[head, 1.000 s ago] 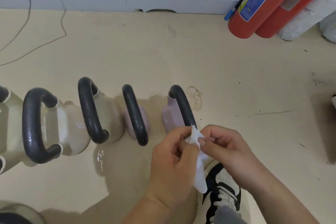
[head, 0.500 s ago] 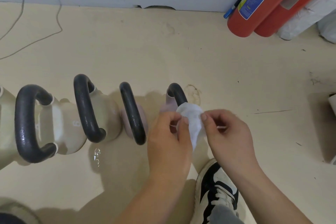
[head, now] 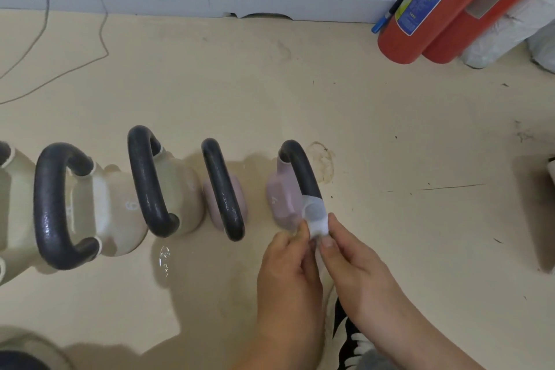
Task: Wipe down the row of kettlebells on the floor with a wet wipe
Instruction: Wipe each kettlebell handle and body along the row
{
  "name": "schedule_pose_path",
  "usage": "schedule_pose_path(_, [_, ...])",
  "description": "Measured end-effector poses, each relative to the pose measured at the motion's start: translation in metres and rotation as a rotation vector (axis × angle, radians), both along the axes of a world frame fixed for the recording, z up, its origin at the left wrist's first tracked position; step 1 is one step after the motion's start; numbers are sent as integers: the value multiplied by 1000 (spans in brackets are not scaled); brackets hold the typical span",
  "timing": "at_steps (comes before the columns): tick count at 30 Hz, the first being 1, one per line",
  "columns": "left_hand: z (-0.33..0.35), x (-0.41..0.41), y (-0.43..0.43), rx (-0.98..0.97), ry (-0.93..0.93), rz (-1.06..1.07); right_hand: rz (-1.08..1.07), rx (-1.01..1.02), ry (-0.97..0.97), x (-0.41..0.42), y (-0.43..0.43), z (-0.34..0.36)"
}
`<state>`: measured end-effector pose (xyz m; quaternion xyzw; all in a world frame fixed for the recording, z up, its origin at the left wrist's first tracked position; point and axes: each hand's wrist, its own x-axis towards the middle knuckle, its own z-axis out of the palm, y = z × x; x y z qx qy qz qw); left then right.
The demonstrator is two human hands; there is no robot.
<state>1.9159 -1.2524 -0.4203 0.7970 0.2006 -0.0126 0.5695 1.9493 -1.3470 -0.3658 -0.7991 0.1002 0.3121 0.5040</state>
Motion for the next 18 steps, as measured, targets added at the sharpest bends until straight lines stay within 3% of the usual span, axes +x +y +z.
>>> schedule_pose_path(3, [-7,-1,4,32,65,-44,50,-59,41,-6,-4,-8])
schedule_pose_path(8, [-24,-20,7,84,361,-269,43,-154,215,-11,-6,-24])
schedule_pose_path(14, [-7,-13,12,-25,207,8,-216,-85,206,-6,-9,-22])
schedule_pose_path(18, [9,0,13,-165,139,140,-216,33,215,-2,-8,-15])
